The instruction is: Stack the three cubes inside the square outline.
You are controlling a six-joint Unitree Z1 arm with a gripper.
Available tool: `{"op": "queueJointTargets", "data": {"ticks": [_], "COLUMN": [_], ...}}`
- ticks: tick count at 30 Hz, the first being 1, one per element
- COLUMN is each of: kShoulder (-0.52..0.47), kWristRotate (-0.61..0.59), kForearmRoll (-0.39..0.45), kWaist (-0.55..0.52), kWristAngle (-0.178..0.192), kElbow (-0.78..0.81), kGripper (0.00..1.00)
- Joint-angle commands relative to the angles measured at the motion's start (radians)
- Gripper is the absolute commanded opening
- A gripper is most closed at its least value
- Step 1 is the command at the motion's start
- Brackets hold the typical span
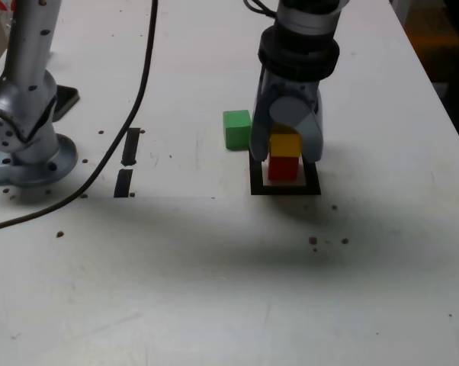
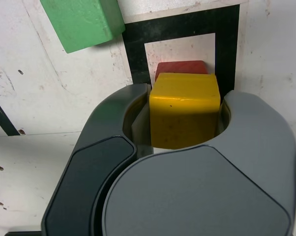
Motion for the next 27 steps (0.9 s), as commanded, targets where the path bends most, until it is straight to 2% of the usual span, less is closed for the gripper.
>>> {"op": "queueJointTargets", "data": {"ticks": [1, 8, 19, 27], "kShoulder": [0.008, 0.012, 0.013, 0.009], "kWristRotate": [0.003, 0.005, 0.01, 0.017], "kForearmRoll": [0.001, -0.001, 0.009, 0.028], "kWaist": [0.002, 0.002, 0.002, 0.002], "kWristAngle": [0.0, 0.0, -0.009, -0.009], "kElbow": [-0.004, -0.004, 0.005, -0.002], "kGripper": [0.18, 0.19, 0.4, 0.44]}}
